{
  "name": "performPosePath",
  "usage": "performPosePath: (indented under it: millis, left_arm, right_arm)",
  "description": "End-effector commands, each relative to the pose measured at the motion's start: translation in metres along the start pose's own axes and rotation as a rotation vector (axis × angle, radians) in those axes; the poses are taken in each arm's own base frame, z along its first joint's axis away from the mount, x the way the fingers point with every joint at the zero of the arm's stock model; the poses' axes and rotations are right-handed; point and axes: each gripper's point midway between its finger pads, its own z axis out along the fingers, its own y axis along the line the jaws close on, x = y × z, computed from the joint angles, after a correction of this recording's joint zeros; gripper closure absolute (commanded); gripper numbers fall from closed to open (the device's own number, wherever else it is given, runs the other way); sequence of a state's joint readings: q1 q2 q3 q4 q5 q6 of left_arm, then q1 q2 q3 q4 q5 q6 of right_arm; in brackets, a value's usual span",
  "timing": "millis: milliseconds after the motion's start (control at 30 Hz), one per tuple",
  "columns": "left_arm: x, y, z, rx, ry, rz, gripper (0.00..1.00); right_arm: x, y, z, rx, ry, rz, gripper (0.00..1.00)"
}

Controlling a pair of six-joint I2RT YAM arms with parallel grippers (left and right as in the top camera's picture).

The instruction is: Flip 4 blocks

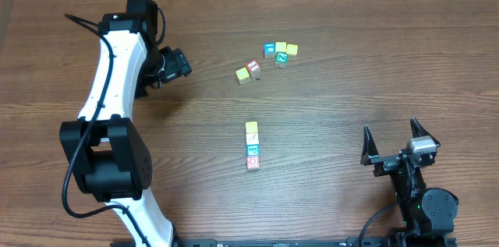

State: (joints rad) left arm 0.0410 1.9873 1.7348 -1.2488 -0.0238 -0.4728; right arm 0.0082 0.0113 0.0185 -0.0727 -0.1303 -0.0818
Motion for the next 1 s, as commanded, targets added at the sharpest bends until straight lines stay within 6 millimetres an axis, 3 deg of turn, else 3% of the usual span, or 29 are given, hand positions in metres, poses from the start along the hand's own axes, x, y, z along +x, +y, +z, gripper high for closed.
performPosePath:
  millis: [0,267,367,467,567,700,800,967]
  left_arm:
    - [-0.002,0.0,-0.001,-0.006,-0.009,-0.004,0.0]
    - [0.001,-0.007,-0.005,0.001,-0.018,0.014,0.0]
    - [0.01,-0.026,-0.029,0.035,-0.071,0.068,0.0]
    - [0.023,-0.045,-0.061,0.085,-0.141,0.126,0.0]
    - [0.043,-0.062,-0.105,0.158,-0.235,0.188,0.0]
    - [0.068,-0.067,-0.165,0.262,-0.363,0.238,0.0]
    - [0.083,-0.053,-0.211,0.337,-0.474,0.235,0.0]
    - [0.11,-0.01,-0.28,0.432,-0.678,0.189,0.0]
  right_arm:
    - [0.003,0.0,0.0,0.003,0.0,0.007,0.0]
    - [0.003,0.0,0.0,0.003,0.0,0.007,0.0]
    - [0.003,0.0,0.0,0.003,0.0,0.007,0.0]
    - [0.003,0.0,0.0,0.003,0.0,0.007,0.0]
    - [0.003,0.0,0.0,0.003,0.0,0.007,0.0]
    - [0.003,0.0,0.0,0.003,0.0,0.007,0.0]
    - [0.003,0.0,0.0,0.003,0.0,0.007,0.0]
    - [0.003,0.0,0.0,0.003,0.0,0.007,0.0]
